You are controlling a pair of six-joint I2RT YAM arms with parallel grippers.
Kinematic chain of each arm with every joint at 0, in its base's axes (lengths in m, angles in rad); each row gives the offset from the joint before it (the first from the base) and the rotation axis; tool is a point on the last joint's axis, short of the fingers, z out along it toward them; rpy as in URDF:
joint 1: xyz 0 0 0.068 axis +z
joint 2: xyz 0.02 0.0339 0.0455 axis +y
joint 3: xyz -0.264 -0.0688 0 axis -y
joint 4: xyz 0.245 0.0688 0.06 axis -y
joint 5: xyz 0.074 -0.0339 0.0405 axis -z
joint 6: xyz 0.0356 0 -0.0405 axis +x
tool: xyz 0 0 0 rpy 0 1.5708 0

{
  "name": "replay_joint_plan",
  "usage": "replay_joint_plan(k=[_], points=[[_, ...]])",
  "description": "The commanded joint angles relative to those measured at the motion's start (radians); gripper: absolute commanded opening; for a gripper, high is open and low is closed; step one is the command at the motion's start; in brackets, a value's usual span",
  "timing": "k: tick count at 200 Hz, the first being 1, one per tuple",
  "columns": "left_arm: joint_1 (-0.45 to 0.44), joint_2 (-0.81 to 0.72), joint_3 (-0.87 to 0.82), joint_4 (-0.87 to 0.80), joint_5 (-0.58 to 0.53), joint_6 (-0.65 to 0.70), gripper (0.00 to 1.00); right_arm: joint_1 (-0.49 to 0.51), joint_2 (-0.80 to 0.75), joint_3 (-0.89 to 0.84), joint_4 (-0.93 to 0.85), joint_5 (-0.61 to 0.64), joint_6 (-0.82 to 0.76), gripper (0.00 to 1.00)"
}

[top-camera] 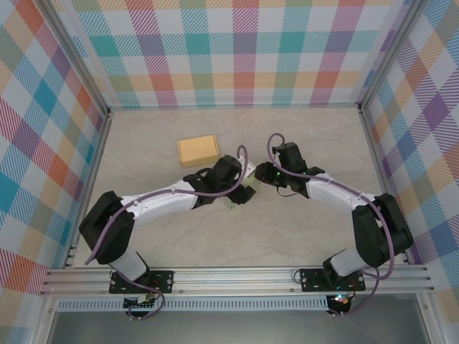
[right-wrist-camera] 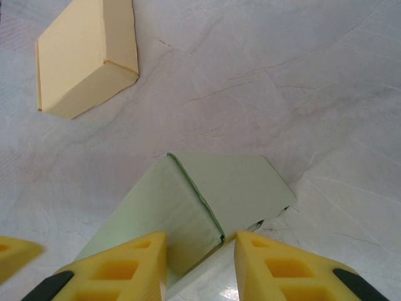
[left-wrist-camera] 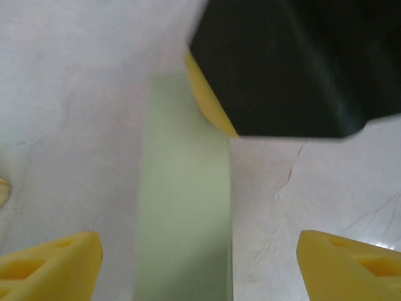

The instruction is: Fold the paper box

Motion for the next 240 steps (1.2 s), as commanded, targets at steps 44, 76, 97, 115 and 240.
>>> replay_joint_plan(k=[44,76,97,115,240], points=[[-0.01,0.08,0.056,-0.079,-0.147,0.12,0.75,0.008,0.006,0.0,-0.133,0.004,-0.012,0.32],[-0.01,0.08,0.039,-0.064,-0.182,0.172,0.62,0.007,-0.031,0.0,-0.151,0.003,-0.01,0.33],[-0.01,0.076,0.013,-0.017,-0.205,0.23,0.5,0.008,-0.079,0.001,-0.176,0.015,-0.01,0.39],[-0.011,0.078,-0.008,0.031,-0.221,0.299,0.44,0.008,-0.139,0.0,-0.21,0.044,-0.014,0.46],[0.075,0.406,0.135,0.426,-0.2,0.753,0.51,0.009,-0.702,-0.105,-0.414,0.349,-0.015,1.0]])
